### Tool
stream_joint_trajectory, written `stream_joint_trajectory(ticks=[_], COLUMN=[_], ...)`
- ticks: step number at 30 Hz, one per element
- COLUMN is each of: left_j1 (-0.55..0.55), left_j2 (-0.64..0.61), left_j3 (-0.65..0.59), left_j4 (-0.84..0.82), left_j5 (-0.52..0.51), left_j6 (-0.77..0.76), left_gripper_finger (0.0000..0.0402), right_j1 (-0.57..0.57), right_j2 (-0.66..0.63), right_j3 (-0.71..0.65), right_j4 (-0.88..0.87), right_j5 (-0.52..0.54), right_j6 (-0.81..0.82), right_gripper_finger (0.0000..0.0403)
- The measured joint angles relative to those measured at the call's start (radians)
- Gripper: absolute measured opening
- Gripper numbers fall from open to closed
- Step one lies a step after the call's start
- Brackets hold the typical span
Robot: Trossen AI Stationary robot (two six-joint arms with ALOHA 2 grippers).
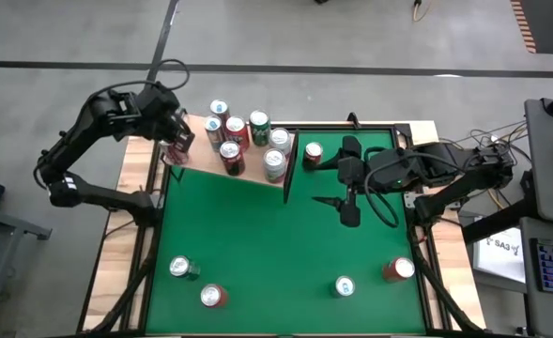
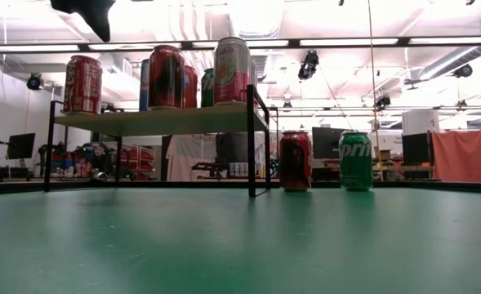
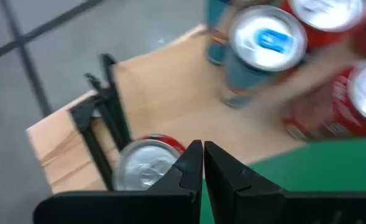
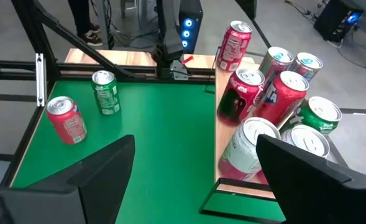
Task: Place canned beverage on shelf
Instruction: Adjust the red/black soda can on the shelf
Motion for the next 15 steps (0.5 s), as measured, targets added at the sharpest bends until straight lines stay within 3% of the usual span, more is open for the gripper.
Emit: stream_joint_trajectory(ticks=[7, 15], left_j1=[0.000, -0.001], left_j2=[0.001, -0.021], left_j3=[-0.008, -0.036], left_j4=[0.001, 0.001], left_j5=[-0.027, -0.025], left_j6=[-0.064, -0.054], left_gripper_finger=[0.0014, 0.0114], right_j1=[-0.016, -0.058], right_j2=[0.006, 0.006], right_j3=[0.003, 0.003], right_j4=[0.003, -0.001], right_j5=[-0.001, -0.001], right_j6=[0.000, 0.001], right_gripper_finger=[0.0327, 0.0327])
